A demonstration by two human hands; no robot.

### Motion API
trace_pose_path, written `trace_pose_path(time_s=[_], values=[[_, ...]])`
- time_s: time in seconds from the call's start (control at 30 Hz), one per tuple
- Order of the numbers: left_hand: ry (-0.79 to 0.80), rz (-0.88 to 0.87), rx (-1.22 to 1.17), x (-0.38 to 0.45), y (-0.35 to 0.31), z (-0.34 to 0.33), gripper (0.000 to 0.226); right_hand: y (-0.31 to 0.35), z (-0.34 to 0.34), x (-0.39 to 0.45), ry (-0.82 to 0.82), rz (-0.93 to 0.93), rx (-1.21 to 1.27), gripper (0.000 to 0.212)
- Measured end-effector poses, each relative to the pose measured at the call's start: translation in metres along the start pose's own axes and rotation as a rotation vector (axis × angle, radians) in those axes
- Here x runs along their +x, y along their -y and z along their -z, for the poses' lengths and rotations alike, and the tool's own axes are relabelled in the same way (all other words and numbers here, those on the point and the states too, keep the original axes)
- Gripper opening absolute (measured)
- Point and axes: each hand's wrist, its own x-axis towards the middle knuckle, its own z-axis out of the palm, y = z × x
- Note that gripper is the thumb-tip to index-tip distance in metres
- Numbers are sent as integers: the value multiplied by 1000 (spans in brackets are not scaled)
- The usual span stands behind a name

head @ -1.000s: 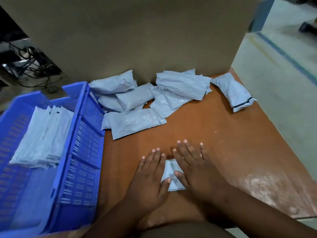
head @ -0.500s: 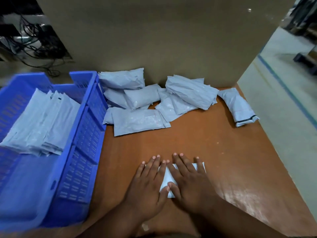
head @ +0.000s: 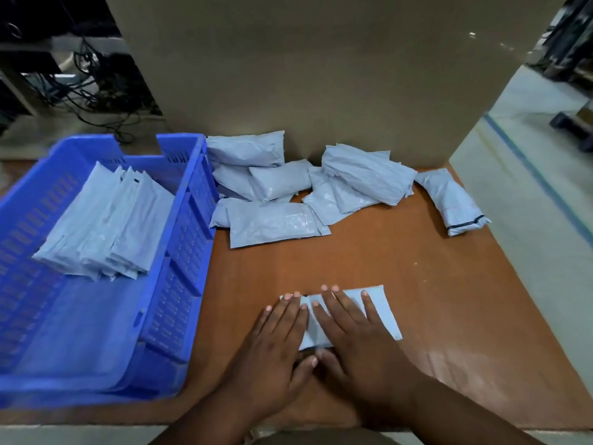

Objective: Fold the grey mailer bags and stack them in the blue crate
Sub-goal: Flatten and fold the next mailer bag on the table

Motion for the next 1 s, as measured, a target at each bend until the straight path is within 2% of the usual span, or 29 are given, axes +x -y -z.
trace_pose_path(time_s=[0.2, 0.57, 0.7, 0.8, 1.0], values=[[55, -2, 62, -14, -10, -7, 79, 20, -20, -10, 59, -47, -45, 72], [-2, -31, 10, -14, -2, -17, 79, 29, -26, -11, 38, -117, 26, 68], [-111, 55, -80, -8, -6, -12, 70, 1, -14, -15, -12, -104, 49, 65], [-149, 28, -44, 13, -25, -1, 66, -32, -2, -14, -37, -99, -28, 67], [-66, -13, 6, 59, -79, -15, 71, -76, -13, -8, 26, -32, -21, 78]])
